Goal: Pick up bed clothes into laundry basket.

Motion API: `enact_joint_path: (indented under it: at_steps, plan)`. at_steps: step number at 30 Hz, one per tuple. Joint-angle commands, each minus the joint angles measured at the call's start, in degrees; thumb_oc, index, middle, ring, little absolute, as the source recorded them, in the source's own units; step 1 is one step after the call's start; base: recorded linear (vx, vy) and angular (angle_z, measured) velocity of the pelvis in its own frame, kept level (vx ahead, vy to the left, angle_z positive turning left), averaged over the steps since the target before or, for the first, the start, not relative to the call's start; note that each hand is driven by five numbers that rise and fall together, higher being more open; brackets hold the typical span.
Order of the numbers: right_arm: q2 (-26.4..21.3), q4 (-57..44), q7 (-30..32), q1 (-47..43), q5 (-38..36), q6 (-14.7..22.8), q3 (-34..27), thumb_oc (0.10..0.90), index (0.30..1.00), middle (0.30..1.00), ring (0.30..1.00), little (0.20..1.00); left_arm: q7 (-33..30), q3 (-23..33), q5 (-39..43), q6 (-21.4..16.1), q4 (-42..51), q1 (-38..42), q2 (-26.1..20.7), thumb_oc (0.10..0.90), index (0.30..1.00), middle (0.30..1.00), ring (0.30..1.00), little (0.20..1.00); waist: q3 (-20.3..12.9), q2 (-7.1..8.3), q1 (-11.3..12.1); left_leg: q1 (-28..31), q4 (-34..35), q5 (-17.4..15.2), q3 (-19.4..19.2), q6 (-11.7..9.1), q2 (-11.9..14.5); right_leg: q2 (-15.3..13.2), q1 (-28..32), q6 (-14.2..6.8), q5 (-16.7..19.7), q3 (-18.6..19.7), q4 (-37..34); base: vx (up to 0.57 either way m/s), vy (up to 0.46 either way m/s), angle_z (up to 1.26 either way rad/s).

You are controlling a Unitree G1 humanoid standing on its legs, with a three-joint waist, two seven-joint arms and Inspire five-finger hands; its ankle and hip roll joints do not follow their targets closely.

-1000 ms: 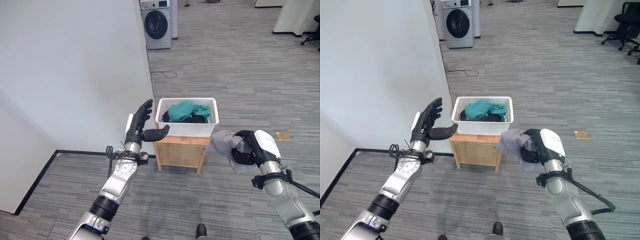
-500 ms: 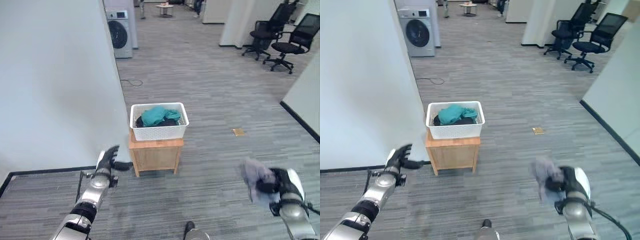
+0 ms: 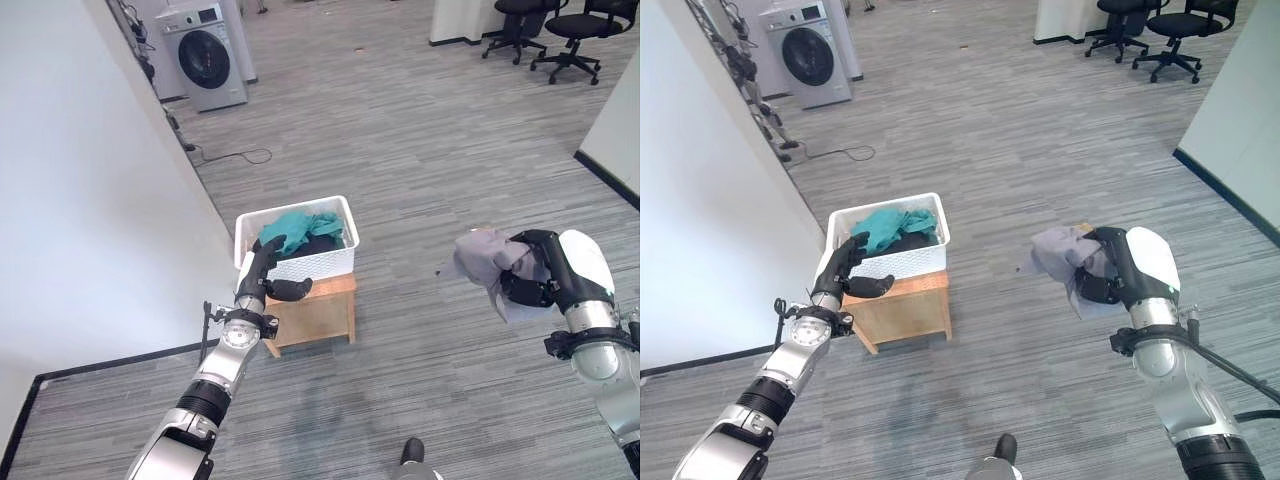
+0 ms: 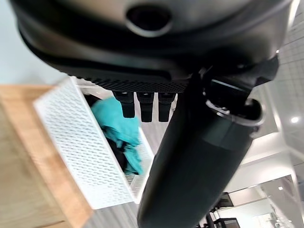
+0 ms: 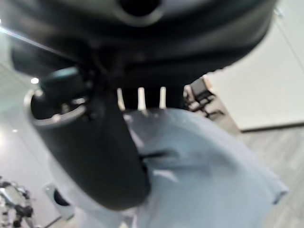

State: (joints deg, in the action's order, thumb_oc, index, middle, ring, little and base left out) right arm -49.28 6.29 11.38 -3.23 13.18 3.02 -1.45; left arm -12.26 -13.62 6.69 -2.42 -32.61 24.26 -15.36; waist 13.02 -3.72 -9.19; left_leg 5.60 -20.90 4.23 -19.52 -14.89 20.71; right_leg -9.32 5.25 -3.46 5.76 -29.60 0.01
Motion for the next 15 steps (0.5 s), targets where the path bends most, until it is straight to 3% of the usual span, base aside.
enact_joint_path:
  at_steps: [1,3,4,5,6,7,8,9,10,12,13,14,15]
  plan:
    - [-3.84,-9.99,3.13,-11.52,-1.03,6.68,0.74,0.4,0.3,0.3,0.3,0.3,-3.15,0.57,-0.01,-5.37,11.62,0.88,-5.86,0.8,0.9,0.9,0.9,0.9,-2.95,2.8,4.12,-0.58,-25.4,10.26,-0.28,0.86,3.12,2.84,0.85,1.6,-7.9,1.54,-5.01,0.47,-0.325,-0.51]
    - [-3.87,-10.17,2.13,-12.07,-1.11,6.62,1.94,0.4,0.3,0.3,0.3,0.3,-3.29,1.28,-0.89,-5.57,12.56,-1.62,-6.0,0.8,0.9,0.9,0.9,0.9,-2.29,3.92,5.84,-6.42,-25.19,5.54,-0.54,1.63,1.85,3.51,2.96,1.63,-9.87,4.26,-5.01,0.36,-0.168,-0.48]
    - [-3.82,-10.11,2.11,-12.12,-1.12,6.63,2.06,0.4,0.3,0.3,0.3,0.3,-3.28,1.33,-0.97,-5.53,12.73,-1.84,-6.04,0.8,0.9,0.9,0.9,0.9,-2.48,3.94,5.91,-6.49,-25.4,5.19,-0.68,1.66,1.88,3.48,2.85,1.58,-10.02,4.41,-5.01,0.57,-0.121,-0.34]
    - [-3.73,-9.69,0.86,-11.56,-0.24,6.88,3.0,0.4,0.3,0.3,0.3,0.3,-2.9,2.81,-2.05,-5.85,14.82,-5.33,-6.0,0.8,0.9,0.9,0.9,0.9,-2.63,4.42,7.95,-11.54,-11.95,1.24,-4.95,3.51,-1.22,4.27,5.32,0.27,-11.33,7.04,-5.01,0.58,-0.004,0.04]
    - [-3.73,-8.43,1.09,-11.56,0.0,6.97,3.61,0.4,0.3,0.3,0.3,0.3,-2.85,3.13,-2.14,-5.92,15.09,-6.16,-6.05,0.8,0.9,0.9,0.9,0.9,-3.12,4.56,8.61,-11.34,-1.03,1.23,-8.71,4.64,-4.1,3.76,6.23,-0.91,-12.09,7.12,-5.01,0.75,-0.007,-0.12]
    - [-3.84,-7.69,1.15,-11.7,0.1,6.87,3.8,0.4,0.3,0.3,0.3,0.3,-2.64,3.28,-2.09,-6.11,15.41,-6.65,-6.07,0.8,0.9,0.9,0.9,0.9,-3.48,4.18,8.89,-12.31,5.87,1.99,-11.76,4.66,-4.96,4.44,7.67,-1.52,-12.78,6.75,-5.01,0.63,0.073,-0.23]
    - [-4.61,-7.24,1.78,-12.87,0.27,7.14,4.41,0.4,0.3,0.3,0.3,0.3,-2.64,2.68,-1.92,-6.14,15.69,-6.49,-5.92,0.8,0.9,0.9,0.9,0.9,-4.24,3.47,8.32,-11.29,16.93,6.6,-20.7,4.29,-5.38,5.42,9.53,-2.14,-13.54,4.91,-5.01,0.47,0.027,-0.23]
    - [-4.74,-7.0,1.91,-13.18,0.27,7.2,4.73,0.4,0.3,0.3,0.3,0.3,-2.7,2.73,-1.89,-6.11,15.65,-6.46,-5.82,0.8,0.9,0.9,0.9,0.9,-4.25,3.43,8.46,-10.44,18.69,7.32,-21.07,4.11,-6.0,5.32,9.59,-2.18,-13.67,5.21,-5.01,0.46,-0.001,0.35]
    - [-5.23,-6.25,2.64,-14.15,0.16,7.32,5.16,0.4,0.3,0.3,0.3,0.3,-2.78,2.3,-1.8,-6.02,16.05,-5.93,-5.91,0.8,0.9,0.9,0.9,0.9,-4.62,2.96,7.93,-10.05,21.82,8.25,-27.02,4.2,-5.08,6.39,11.11,-2.07,-14.8,4.04,-5.01,0.33,-0.059,0.52]
    - [-5.44,-6.44,2.26,-14.41,0.36,7.32,5.31,0.4,0.3,0.3,0.3,0.3,-2.6,2.47,-2.04,-6.1,18.35,-6.71,-6.96,0.8,0.9,0.9,0.9,0.9,-5.63,2.5,7.39,-7.63,24.75,8.49,-31.47,5.44,-5.12,8.08,13.17,-1.67,-14.96,3.32,-5.01,0.5,-0.091,0.3]
    - [-4.87,-6.7,1.75,-14.09,1.18,7.37,6.08,0.4,0.3,0.3,0.3,0.3,-2.55,3.4,-2.36,-5.81,20.1,-8.5,-7.57,0.8,0.9,0.9,0.9,0.9,-6.17,2.22,7.83,-6.52,25.23,7.57,-31.87,6.84,-6.45,8.99,14.67,-1.5,-14.7,2.91,-4.3,0.57,-0.069,0.23]
    - [-3.98,-6.25,0.97,-13.93,2.54,7.28,6.96,0.4,0.3,0.3,0.3,0.3,-2.74,4.5,-3.09,-5.84,21.97,-10.44,-8.24,0.8,0.9,0.9,0.9,0.9,-6.57,2.55,9.75,-6.07,25.56,5.56,-29.01,8.7,-8.37,8.74,14.98,-1.95,-14.81,2.72,-0.05,0.56,-0.011,0.33]
    - [-2.82,-5.63,1.19,-13.38,3.55,7.4,7.88,0.4,0.3,0.3,0.3,0.3,-2.61,4.56,-3.56,-5.59,23.58,-11.98,-8.4,0.8,0.9,0.9,0.9,0.9,-6.7,3.28,10.66,-4.99,25.58,3.73,-29.1,10.47,-9.75,7.2,13.29,-4.34,-14.09,1.06,9.01,0.5,0.036,0.13]
